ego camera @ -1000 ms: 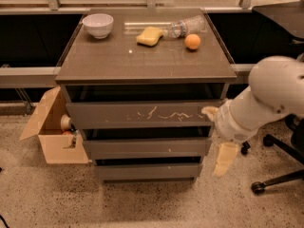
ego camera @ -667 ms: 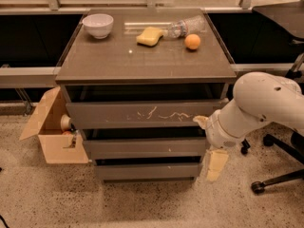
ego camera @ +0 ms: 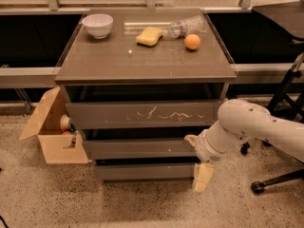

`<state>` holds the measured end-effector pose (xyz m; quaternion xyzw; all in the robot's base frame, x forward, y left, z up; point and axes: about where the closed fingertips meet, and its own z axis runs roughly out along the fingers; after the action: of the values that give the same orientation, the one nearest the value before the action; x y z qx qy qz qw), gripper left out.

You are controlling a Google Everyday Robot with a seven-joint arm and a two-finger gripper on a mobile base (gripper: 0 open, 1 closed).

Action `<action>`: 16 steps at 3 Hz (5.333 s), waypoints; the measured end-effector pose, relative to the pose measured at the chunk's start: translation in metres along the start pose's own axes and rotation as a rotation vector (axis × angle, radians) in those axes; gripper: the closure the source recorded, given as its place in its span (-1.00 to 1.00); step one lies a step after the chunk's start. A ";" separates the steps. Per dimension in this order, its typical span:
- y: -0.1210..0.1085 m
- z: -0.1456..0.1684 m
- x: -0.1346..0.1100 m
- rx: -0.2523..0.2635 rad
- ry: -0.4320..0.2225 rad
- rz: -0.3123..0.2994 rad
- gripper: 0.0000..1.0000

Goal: Open middle drawer

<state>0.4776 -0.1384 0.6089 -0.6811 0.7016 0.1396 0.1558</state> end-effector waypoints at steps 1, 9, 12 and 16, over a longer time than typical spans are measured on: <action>0.000 0.001 0.000 0.000 0.000 0.000 -1.00; -0.158 0.137 0.114 0.120 -0.008 -0.263 -1.00; -0.150 0.166 0.097 0.057 -0.021 -0.320 -0.17; -0.120 0.143 0.074 0.059 -0.021 -0.396 -1.00</action>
Offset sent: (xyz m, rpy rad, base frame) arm 0.0361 -0.0402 -0.0801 -0.0969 -0.0735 0.0327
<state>0.6001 -0.1515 0.4499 -0.7994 0.5562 0.0927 0.2075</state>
